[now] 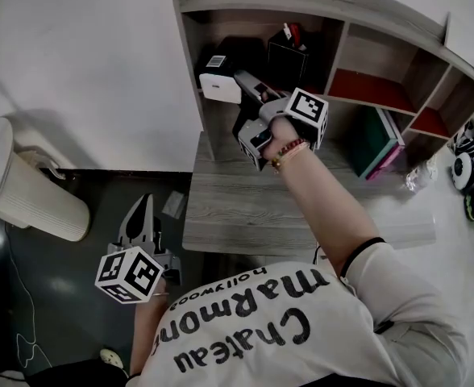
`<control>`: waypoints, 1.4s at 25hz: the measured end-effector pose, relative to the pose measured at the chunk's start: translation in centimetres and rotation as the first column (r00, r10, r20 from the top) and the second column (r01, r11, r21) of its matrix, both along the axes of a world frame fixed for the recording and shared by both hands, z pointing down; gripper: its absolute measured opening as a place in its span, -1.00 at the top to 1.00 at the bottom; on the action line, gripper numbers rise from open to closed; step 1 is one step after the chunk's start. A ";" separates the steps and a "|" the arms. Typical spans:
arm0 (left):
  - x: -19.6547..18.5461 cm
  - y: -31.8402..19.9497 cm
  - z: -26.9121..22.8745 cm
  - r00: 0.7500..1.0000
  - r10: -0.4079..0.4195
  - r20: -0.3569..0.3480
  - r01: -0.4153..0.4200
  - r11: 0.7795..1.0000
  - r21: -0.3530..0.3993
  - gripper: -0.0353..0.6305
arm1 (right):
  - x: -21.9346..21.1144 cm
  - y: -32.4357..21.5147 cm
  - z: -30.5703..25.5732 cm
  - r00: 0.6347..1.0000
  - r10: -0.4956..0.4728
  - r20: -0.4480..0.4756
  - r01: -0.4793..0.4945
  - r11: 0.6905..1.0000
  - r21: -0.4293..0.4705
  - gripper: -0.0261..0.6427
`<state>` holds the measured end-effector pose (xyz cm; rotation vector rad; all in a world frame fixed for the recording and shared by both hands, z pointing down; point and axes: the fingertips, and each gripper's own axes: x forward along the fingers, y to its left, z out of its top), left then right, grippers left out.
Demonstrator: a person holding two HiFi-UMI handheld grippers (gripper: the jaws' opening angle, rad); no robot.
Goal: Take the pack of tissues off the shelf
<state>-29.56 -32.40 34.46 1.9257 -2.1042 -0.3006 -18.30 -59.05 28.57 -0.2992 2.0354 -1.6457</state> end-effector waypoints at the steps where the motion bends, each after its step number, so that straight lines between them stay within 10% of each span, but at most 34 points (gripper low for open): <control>1: 0.0 0.0 0.0 1.000 0.002 -0.002 -0.002 1.000 0.001 0.84 | 0.0 0.0 0.0 1.000 -0.003 0.004 0.003 1.000 -0.001 -0.07; 35: 4.4 1.0 0.3 0.993 0.122 0.005 -0.122 0.992 0.010 0.84 | 4.6 11.6 2.1 0.979 -0.171 -0.108 0.189 0.966 0.179 0.04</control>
